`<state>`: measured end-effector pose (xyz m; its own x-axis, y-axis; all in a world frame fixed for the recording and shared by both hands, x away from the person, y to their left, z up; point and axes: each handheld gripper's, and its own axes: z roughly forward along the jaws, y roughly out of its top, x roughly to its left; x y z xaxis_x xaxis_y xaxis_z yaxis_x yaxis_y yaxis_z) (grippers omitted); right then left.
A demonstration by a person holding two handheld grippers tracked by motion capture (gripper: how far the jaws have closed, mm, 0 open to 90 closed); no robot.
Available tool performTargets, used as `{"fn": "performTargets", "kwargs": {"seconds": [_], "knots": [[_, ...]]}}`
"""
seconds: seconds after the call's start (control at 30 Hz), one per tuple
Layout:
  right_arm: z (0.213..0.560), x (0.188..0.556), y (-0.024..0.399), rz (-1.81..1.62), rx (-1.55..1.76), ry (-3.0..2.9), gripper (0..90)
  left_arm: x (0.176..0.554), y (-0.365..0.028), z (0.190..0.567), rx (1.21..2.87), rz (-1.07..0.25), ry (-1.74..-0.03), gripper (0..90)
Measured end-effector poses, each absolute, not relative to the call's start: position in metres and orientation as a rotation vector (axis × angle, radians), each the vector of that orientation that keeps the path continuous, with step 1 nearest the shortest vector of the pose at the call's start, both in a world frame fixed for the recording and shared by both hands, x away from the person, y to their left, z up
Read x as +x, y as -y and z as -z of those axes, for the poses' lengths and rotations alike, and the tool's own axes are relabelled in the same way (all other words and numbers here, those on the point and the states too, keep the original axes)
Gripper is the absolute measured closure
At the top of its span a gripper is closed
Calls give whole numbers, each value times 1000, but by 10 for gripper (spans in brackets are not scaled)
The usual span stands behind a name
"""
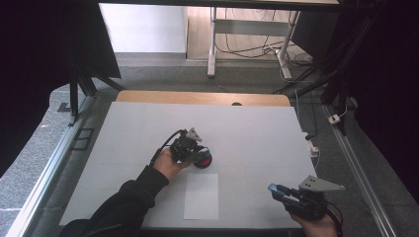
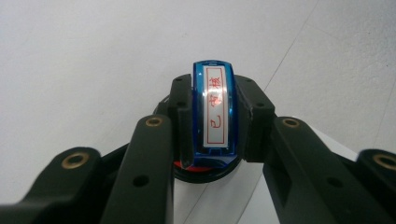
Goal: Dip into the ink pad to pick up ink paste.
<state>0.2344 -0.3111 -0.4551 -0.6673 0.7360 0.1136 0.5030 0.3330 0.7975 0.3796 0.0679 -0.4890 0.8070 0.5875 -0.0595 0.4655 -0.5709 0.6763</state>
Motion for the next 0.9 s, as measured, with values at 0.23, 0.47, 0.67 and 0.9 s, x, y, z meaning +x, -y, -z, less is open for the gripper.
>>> {"fn": "performTargets", "kwargs": {"seconds": [0.23,0.47,0.67,0.9], "knots": [[455,234,312,-1251,1117,-2329,682,382,-77,482,2204,-174,-797,703],[455,234,312,-1251,1117,-2329,682,379,-83,471,2164,-207,-774,703],[455,234,312,-1252,1117,-2329,682,380,-80,477,2180,-202,-778,704],[455,234,312,-1252,1116,-2331,682,383,-78,486,2200,-194,-787,703]]}}
